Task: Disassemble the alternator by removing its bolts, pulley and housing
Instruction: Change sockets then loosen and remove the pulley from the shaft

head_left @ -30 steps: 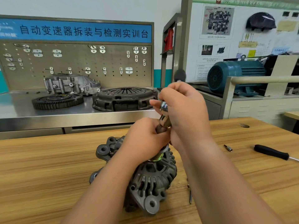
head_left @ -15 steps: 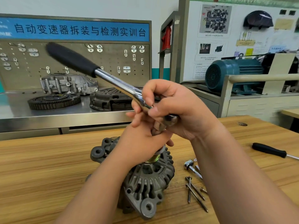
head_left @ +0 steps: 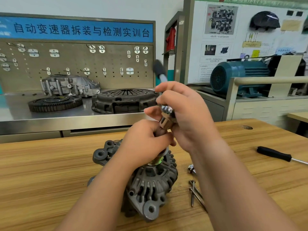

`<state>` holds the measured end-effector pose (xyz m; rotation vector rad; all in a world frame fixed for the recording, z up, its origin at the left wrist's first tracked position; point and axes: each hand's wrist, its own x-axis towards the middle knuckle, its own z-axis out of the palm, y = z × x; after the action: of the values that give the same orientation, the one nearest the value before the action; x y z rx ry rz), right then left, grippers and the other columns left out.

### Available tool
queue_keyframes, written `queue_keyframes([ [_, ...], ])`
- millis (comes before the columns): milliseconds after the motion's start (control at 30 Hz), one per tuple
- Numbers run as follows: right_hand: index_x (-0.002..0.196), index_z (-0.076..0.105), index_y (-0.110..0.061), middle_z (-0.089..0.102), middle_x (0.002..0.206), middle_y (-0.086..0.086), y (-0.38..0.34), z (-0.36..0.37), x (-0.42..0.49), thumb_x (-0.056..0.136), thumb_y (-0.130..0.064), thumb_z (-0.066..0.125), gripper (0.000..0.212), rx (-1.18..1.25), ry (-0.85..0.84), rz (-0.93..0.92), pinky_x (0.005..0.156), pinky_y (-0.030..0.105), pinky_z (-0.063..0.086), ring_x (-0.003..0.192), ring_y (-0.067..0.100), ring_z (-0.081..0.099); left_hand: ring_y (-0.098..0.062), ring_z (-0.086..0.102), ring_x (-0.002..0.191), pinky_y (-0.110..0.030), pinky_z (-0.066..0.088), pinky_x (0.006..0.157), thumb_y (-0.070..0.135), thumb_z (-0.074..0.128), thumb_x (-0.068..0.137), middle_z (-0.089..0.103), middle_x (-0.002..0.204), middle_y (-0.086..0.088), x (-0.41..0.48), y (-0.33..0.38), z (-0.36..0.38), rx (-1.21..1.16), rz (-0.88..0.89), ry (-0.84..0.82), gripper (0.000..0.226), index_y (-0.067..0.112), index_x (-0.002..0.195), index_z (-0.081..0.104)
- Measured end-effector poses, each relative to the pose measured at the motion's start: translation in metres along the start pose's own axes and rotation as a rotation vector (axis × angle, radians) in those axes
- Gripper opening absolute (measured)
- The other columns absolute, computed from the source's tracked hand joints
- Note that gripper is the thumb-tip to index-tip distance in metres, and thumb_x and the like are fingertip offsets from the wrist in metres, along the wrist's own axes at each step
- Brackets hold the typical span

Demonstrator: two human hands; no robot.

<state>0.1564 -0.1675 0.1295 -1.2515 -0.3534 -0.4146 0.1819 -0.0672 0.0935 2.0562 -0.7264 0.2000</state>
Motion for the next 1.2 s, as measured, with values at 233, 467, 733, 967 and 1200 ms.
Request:
queue_keyframes([
  [233, 0.067, 0.060, -0.011, 0.055, 0.074, 0.011, -0.010, -0.016, 0.016, 0.058, 0.008, 0.050, 0.023, 0.088, -0.661, 0.097, 0.102, 0.068, 0.031, 0.057, 0.021, 0.061, -0.002, 0.068, 0.072, -0.025, 0.054, 0.075, 0.020, 0.063, 0.087, 0.073, 0.070, 0.011, 0.000, -0.003, -0.003, -0.014, 0.046, -0.051, 0.026, 0.025, 0.062, 0.069],
  [467, 0.064, 0.062, -0.018, 0.058, 0.069, 0.003, -0.003, -0.001, 0.000, 0.063, -0.002, 0.054, 0.018, -0.067, -0.251, -0.060, 0.073, 0.037, 0.049, 0.069, 0.019, 0.057, 0.003, 0.048, 0.041, -0.010, 0.030, 0.040, 0.008, 0.056, 0.084, 0.051, 0.038, 0.019, -0.004, 0.001, -0.001, 0.066, 0.068, 0.015, 0.052, 0.036, 0.040, 0.059],
  [733, 0.101, 0.066, -0.026, 0.061, 0.067, -0.009, 0.006, 0.003, -0.011, 0.075, -0.007, 0.061, 0.032, -0.001, 0.310, -0.043, 0.063, 0.033, 0.047, 0.067, 0.018, 0.050, -0.012, 0.030, 0.039, -0.027, 0.021, 0.044, 0.012, 0.060, 0.075, 0.034, 0.035, 0.006, 0.004, -0.001, 0.007, 0.080, 0.033, 0.056, 0.037, 0.024, 0.043, 0.045],
  [967, 0.096, 0.067, -0.010, 0.057, 0.078, 0.011, -0.005, -0.012, 0.011, 0.063, 0.002, 0.050, 0.039, 0.102, -0.453, 0.087, 0.086, 0.045, 0.046, 0.063, 0.020, 0.062, -0.013, 0.064, 0.054, -0.028, 0.049, 0.053, 0.011, 0.065, 0.084, 0.067, 0.055, 0.000, -0.001, -0.007, -0.002, -0.058, 0.065, -0.023, 0.027, 0.021, 0.060, 0.072],
  [1200, 0.085, 0.066, -0.010, 0.060, 0.079, 0.016, -0.006, -0.019, 0.016, 0.062, 0.001, 0.055, 0.028, 0.143, -0.745, 0.126, 0.074, 0.037, 0.050, 0.067, 0.022, 0.060, 0.003, 0.066, 0.077, -0.032, 0.055, 0.077, 0.032, 0.055, 0.078, 0.072, 0.074, 0.020, -0.004, -0.001, -0.001, 0.035, 0.115, 0.019, 0.015, 0.039, 0.068, 0.063],
])
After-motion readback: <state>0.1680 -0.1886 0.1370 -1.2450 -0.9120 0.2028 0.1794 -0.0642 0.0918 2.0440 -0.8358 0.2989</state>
